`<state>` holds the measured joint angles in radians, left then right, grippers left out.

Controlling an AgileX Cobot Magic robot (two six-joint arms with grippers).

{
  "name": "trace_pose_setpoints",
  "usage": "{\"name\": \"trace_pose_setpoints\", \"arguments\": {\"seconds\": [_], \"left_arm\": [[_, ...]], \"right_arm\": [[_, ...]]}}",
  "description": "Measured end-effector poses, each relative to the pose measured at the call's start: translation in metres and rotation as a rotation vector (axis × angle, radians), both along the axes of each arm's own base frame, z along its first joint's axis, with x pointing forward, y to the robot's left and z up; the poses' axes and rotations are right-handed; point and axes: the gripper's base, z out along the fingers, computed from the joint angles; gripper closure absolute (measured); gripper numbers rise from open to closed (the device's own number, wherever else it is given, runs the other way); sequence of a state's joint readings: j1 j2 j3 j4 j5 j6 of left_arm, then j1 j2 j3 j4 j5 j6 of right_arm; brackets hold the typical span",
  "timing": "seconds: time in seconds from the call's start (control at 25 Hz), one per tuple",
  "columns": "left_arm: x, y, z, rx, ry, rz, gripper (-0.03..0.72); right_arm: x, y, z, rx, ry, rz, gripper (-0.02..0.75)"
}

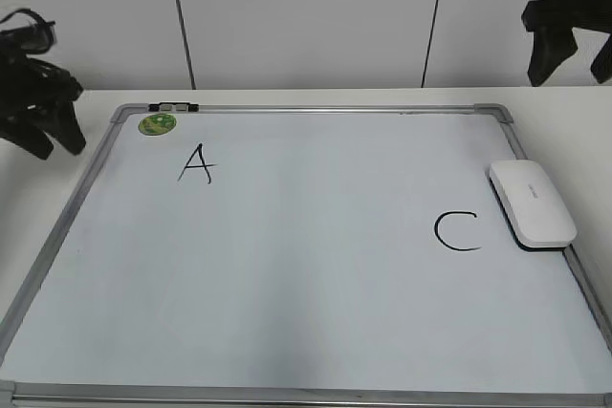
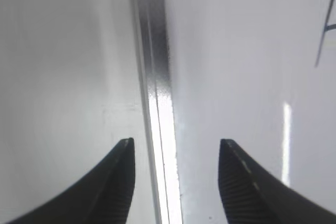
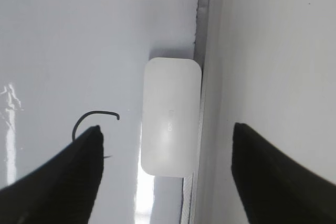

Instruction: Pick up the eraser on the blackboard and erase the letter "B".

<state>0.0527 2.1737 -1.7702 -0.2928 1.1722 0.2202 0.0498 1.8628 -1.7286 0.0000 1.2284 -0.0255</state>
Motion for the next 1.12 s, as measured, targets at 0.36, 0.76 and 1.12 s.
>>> {"name": "trace_pose_setpoints", "arguments": {"seconds": [0.36, 0.76, 1.12], "left_arm": [[0.0, 0.001, 0.064, 0.039, -0.129, 0.028, 0.241], [-0.062, -0.003, 0.188, 0.044, -0.399, 0.042, 0.209], [-0.163, -0.007, 0.239, 0.046, -0.51, 0.043, 0.209]], "right_arm": [[-0.031, 0.002, 0.055, 0.04, -0.137, 0.012, 0.157], [-0.107, -0.001, 0.129, 0.053, -0.341, 0.017, 0.157], [-0.194, -0.006, 0.138, 0.056, -0.406, 0.018, 0.157]]}}
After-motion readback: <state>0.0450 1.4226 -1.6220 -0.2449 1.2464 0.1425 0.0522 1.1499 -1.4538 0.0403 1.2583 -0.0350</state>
